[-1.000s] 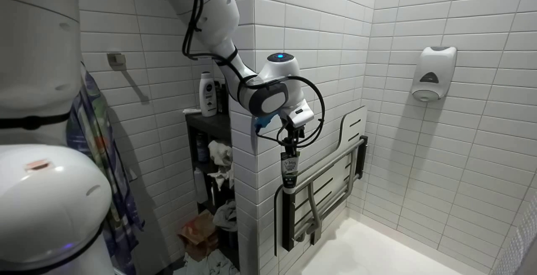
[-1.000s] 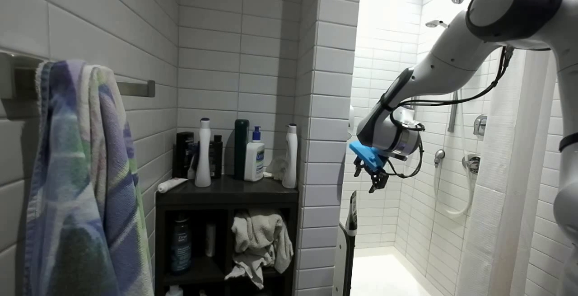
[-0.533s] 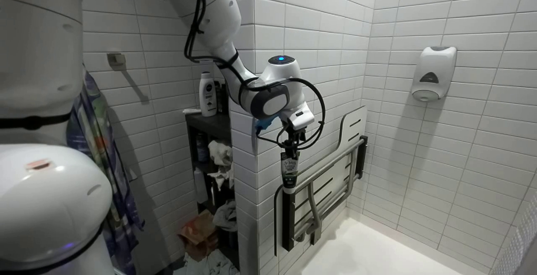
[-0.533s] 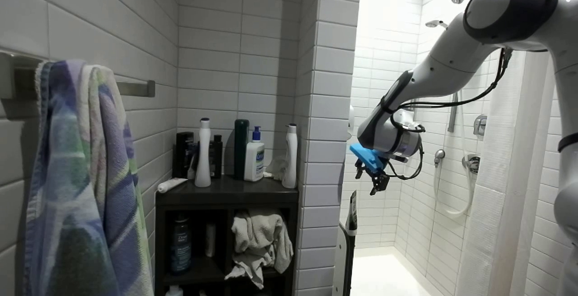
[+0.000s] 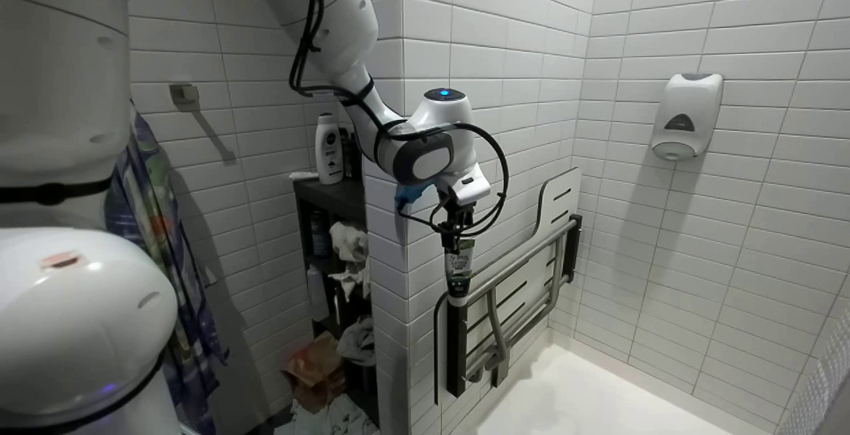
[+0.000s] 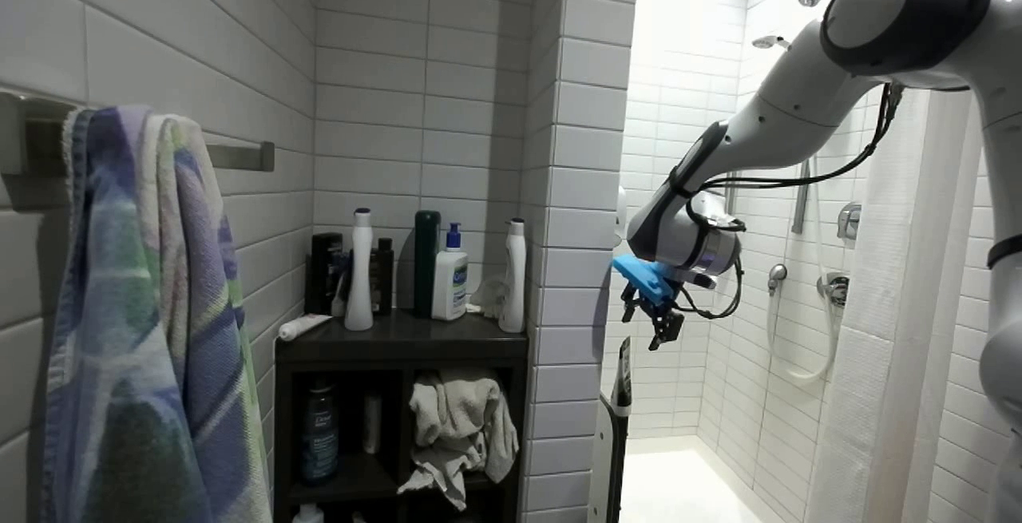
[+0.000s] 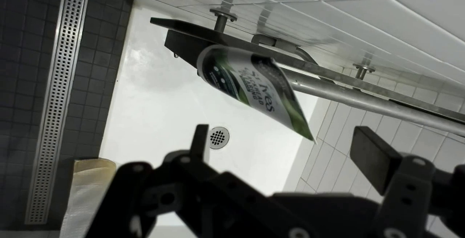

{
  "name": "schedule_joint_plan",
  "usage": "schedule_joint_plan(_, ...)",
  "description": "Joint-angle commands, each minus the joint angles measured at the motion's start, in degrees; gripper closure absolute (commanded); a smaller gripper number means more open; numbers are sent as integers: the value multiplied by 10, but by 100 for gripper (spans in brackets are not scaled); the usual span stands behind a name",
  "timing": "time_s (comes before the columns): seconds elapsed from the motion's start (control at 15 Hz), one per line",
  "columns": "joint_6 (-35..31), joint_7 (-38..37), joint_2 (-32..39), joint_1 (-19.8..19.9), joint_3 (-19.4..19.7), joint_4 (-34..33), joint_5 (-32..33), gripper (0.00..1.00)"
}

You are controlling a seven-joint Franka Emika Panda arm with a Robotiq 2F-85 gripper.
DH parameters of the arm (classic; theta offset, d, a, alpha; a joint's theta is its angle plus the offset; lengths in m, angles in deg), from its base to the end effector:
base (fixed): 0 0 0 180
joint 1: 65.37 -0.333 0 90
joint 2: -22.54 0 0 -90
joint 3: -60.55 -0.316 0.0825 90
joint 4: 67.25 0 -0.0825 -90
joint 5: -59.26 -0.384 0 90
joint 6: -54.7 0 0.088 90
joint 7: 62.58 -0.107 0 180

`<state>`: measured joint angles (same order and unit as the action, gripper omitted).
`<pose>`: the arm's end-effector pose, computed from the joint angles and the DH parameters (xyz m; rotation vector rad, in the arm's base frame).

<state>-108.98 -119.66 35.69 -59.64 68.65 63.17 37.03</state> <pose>0.5419 -0.1539 0.2913 -2.0065 2.0282 -0.3970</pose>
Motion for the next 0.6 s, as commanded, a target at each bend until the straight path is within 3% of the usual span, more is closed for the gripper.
schedule_joint_plan(0.0, 21, 4, -9, 2, -2, 0, -10, 0)
schedule_joint_plan(0.53, -4, -1, 21, 1, -2, -13, -13, 0)
